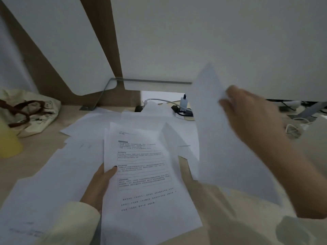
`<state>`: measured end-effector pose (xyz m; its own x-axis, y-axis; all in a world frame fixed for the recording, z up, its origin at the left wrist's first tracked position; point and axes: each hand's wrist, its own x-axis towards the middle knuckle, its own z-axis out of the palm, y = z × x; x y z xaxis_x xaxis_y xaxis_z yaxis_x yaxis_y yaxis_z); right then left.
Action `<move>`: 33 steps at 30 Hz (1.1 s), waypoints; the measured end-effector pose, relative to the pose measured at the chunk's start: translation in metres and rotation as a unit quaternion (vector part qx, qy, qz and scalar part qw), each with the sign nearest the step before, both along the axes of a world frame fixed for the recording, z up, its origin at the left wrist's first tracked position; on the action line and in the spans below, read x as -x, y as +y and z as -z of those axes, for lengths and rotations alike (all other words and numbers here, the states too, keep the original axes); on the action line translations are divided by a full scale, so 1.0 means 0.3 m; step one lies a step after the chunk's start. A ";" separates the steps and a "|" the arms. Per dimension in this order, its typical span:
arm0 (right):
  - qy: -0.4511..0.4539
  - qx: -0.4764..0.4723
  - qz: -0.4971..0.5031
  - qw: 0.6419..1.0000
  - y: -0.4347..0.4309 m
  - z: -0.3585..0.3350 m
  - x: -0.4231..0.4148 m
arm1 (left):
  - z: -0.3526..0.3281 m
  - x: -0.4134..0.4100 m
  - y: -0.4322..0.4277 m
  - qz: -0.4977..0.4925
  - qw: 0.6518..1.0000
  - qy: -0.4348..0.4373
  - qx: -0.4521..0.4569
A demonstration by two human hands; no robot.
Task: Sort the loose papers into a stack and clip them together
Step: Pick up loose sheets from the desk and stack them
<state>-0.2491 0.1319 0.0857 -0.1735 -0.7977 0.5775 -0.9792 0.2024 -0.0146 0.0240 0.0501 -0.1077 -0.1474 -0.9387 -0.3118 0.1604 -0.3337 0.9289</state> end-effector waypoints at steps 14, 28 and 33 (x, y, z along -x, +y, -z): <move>-0.475 -0.309 -0.195 0.800 -0.218 0.514 -0.518 | 0.034 0.021 0.026 -0.020 0.999 0.047 0.011; -0.246 -0.385 0.037 0.888 -0.208 0.581 -0.064 | 0.042 0.030 -0.006 -0.057 0.998 0.008 0.022; -0.337 -0.412 0.033 0.846 -0.249 0.594 -0.043 | 0.049 0.029 -0.007 -0.062 0.998 0.001 0.019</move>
